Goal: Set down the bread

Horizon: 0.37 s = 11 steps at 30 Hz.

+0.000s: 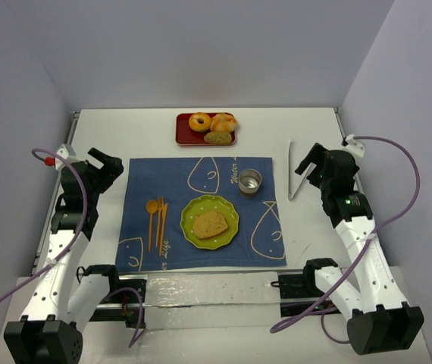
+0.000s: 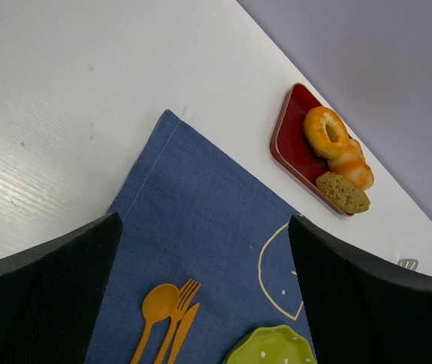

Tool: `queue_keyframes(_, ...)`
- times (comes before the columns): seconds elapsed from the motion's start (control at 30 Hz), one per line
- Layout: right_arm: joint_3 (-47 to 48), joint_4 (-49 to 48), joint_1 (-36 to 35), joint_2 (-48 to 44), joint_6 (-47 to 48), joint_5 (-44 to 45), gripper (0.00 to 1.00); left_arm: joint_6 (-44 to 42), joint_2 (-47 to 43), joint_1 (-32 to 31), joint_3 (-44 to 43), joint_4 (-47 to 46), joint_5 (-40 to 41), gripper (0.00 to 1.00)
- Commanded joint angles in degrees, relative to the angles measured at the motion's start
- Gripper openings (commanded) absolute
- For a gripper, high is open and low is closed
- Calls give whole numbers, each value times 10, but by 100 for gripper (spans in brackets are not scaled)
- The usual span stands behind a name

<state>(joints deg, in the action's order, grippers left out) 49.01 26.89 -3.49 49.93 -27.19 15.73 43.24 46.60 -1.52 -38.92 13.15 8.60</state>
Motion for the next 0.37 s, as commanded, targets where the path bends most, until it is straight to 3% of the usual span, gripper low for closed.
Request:
queue_keyframes(0.0, -26, 10, -1, -35, -9, -12, 100, -5, -15, -2, 1, -14, 9, 99)
queue_keyframes(0.33, -47, -2, 0, -71, -5, -9, 100, -4, -8, -1, 0, -13, 8, 99)
